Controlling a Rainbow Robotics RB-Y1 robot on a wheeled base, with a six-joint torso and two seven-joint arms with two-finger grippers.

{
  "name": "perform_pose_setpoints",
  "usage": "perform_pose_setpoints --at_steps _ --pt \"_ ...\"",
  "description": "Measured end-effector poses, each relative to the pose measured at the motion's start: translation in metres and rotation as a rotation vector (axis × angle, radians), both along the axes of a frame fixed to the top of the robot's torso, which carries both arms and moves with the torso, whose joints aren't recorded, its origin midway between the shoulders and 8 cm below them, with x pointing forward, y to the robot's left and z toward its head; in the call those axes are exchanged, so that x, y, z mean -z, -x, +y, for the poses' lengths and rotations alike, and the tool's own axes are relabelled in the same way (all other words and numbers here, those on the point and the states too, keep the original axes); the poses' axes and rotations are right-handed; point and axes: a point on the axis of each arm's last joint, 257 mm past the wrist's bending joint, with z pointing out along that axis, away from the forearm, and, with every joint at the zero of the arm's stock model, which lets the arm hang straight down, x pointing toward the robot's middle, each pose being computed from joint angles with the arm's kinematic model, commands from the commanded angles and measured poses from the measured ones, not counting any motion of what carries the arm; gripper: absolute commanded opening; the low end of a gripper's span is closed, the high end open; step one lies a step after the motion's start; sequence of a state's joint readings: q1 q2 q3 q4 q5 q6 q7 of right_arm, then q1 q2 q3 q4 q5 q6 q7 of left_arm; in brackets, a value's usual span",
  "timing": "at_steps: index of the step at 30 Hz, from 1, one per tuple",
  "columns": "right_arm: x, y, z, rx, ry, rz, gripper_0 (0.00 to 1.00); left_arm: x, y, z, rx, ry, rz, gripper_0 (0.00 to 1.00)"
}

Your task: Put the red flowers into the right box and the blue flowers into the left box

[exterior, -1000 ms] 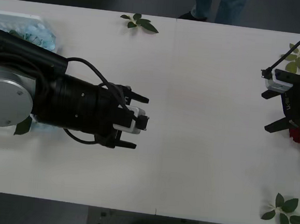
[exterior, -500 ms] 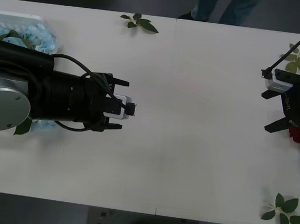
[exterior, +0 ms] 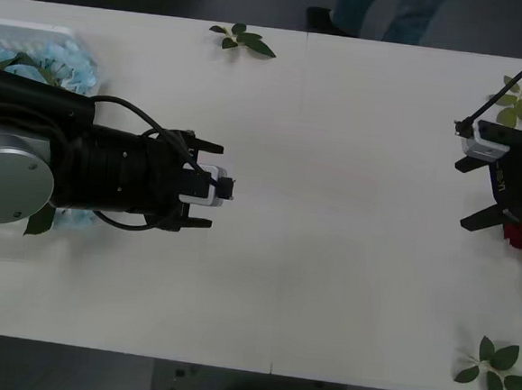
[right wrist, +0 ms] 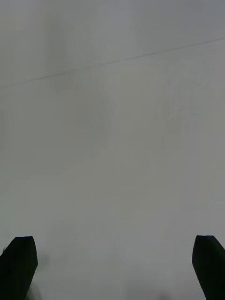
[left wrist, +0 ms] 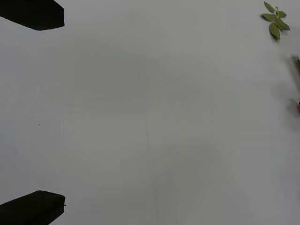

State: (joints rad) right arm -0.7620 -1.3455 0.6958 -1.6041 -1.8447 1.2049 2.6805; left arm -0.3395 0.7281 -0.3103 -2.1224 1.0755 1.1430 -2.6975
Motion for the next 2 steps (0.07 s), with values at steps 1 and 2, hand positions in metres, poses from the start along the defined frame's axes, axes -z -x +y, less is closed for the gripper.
perform_pose_setpoints --at_steps 1,2 --pt "0.0000 0.0000 0.0000 0.000 0.000 0.000 0.97 0.0000 0.0000 0.0000 0.000 0.000 0.000 1.00" --pt "0.0000 0.0000 0.0000 0.000 0.000 0.000 0.97 0.0000 0.0000 0.0000 0.000 0.000 0.000 1.00"
